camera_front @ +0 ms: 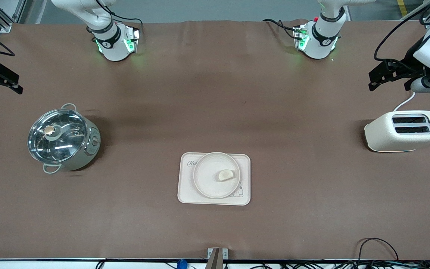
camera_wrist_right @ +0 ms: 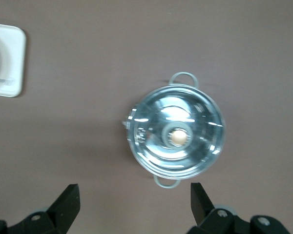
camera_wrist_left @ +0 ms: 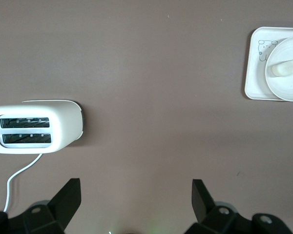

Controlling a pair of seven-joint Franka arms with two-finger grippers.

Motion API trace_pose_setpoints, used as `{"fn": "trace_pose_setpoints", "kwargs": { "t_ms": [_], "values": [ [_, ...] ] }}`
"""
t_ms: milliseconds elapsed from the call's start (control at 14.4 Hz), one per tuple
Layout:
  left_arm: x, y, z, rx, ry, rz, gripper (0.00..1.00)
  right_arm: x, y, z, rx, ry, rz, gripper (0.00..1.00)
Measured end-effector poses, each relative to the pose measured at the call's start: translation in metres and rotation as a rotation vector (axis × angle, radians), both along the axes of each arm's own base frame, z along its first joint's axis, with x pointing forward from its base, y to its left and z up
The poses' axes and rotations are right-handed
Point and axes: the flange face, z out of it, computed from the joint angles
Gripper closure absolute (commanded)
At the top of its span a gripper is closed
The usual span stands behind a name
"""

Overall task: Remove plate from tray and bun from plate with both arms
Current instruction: 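Move the right gripper from the pot toward the white plate on the tray, then lower the right gripper and grasp the rim of the white plate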

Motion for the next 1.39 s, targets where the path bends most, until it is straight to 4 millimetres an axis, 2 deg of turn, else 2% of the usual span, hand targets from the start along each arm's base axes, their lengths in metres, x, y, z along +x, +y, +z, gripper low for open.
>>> {"fn": "trace_pose_setpoints", "kwargs": {
  "t_ms": [139, 278, 347, 486, 694, 833, 1181, 1250, 1389],
  "values": [
    [0.001, 0.004, 0.003, 0.009, -0.008, 0.006, 0.0, 0.015, 0.033, -0.014, 0.101, -0.015, 0.034, 0.0],
    [0.001, 0.005, 0.005, 0.008, -0.013, 0.009, 0.0, 0.041, 0.089, -0.044, 0.137, -0.027, 0.073, 0.0],
    [0.001, 0.006, 0.005, 0.008, -0.013, 0.009, 0.0, 0.053, 0.119, -0.066, 0.155, -0.026, 0.077, 0.0],
    [0.002, 0.006, 0.005, 0.008, -0.013, 0.009, 0.0, 0.079, 0.173, -0.122, 0.217, -0.01, 0.069, 0.0],
    [0.002, 0.006, 0.005, 0.008, -0.012, 0.009, 0.0, 0.111, 0.216, -0.207, 0.322, -0.007, -0.008, 0.0],
    [0.002, 0.006, 0.005, 0.008, -0.012, 0.009, 0.0, 0.119, 0.252, -0.257, 0.375, 0.001, -0.047, 0.0],
    [0.004, 0.014, 0.004, 0.008, -0.013, 0.024, 0.0, 0.116, 0.358, -0.367, 0.383, 0.011, -0.15, 0.0],
    [0.004, 0.014, 0.004, 0.008, -0.012, 0.024, 0.0, 0.117, 0.371, -0.383, 0.383, 0.01, -0.166, 0.0],
    [0.004, 0.014, 0.004, 0.008, -0.012, 0.024, 0.0, 0.125, 0.385, -0.404, 0.387, 0.013, -0.18, 0.0]
  ]
}}
